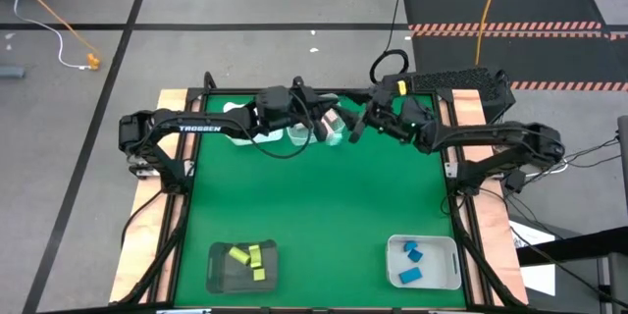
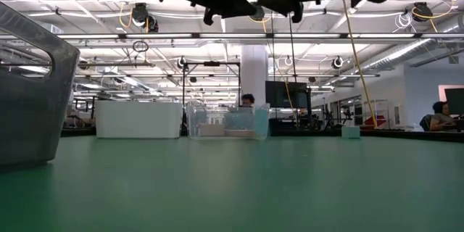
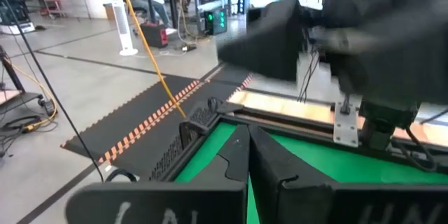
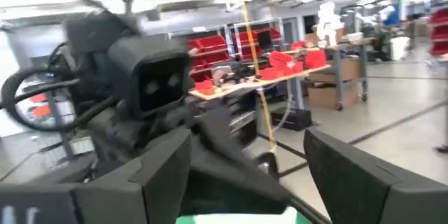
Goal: Sort & place blocks by color
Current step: Put the bottom white block into the white bin
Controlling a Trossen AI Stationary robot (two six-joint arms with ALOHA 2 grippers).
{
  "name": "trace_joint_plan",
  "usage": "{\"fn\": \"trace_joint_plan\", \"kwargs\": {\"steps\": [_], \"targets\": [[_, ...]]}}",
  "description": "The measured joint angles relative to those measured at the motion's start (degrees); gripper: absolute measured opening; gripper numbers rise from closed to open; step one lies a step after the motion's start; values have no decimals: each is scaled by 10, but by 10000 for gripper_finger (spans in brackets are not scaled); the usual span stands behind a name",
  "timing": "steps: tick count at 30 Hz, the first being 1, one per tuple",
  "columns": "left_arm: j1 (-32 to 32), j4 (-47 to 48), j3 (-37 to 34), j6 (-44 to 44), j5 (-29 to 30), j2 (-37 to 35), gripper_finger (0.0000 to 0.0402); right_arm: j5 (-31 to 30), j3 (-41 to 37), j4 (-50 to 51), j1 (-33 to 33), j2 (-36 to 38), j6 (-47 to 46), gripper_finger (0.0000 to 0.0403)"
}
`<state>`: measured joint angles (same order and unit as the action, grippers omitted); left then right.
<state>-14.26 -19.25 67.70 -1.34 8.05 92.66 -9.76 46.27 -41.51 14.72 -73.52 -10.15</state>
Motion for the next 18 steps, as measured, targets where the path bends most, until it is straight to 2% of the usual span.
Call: {"fn": "trace_joint_plan", "kwargs": {"steps": [6,10,14,18], "targets": [[0,22,0,-2,0,0,1,-6,0,121,19,65,-37,263],[0,62,0,-3,0,0,9,-8,0,260,38,90,-117,256],[0,90,0,-2,0,0,24,-7,-3,399,52,84,-163,253],[0,92,0,-2,0,0,35,-4,-25,442,52,53,-147,253]]}}
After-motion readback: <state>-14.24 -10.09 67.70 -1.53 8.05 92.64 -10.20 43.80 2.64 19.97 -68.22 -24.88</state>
